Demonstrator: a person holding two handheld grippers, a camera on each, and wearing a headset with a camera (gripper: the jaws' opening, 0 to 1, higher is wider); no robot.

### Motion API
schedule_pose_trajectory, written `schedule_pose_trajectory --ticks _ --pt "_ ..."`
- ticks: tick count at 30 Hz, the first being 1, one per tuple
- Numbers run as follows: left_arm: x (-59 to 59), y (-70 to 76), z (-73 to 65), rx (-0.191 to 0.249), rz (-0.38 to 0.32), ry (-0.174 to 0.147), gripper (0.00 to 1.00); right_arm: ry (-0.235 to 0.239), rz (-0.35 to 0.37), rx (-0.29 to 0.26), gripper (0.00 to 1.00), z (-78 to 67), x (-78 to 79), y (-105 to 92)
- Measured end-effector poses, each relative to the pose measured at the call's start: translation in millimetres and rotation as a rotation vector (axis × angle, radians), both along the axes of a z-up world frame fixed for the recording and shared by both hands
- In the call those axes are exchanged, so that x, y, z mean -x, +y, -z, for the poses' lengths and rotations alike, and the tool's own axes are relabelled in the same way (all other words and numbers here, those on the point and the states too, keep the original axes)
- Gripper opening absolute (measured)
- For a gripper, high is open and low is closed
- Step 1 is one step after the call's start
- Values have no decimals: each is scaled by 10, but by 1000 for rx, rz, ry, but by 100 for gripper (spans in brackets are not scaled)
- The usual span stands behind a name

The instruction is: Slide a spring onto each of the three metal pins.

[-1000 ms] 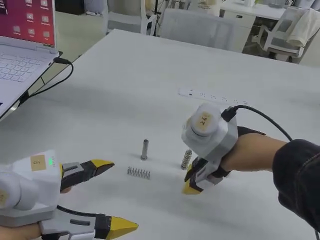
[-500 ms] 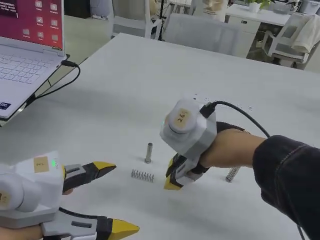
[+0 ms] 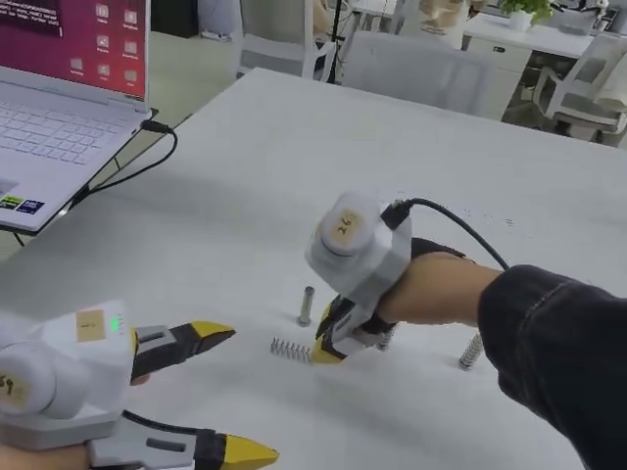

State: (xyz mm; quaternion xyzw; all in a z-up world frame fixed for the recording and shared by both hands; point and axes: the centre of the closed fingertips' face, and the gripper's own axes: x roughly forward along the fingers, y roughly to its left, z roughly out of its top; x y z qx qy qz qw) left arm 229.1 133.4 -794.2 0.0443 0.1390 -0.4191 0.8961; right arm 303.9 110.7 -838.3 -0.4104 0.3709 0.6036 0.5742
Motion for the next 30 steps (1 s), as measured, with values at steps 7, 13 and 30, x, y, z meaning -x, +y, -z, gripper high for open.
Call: schedule_pose_trajectory --ticks 7,13,30 --pt "-13 35 23 1 -9 5 75 21 -3 13 14 120 -4 48" --pt "-9 60 49 2 -16 12 75 28 -3 29 13 198 -28 42" --pt "-7 80 67 6 -22 15 74 -14 -64 65 8 229 -5 38"
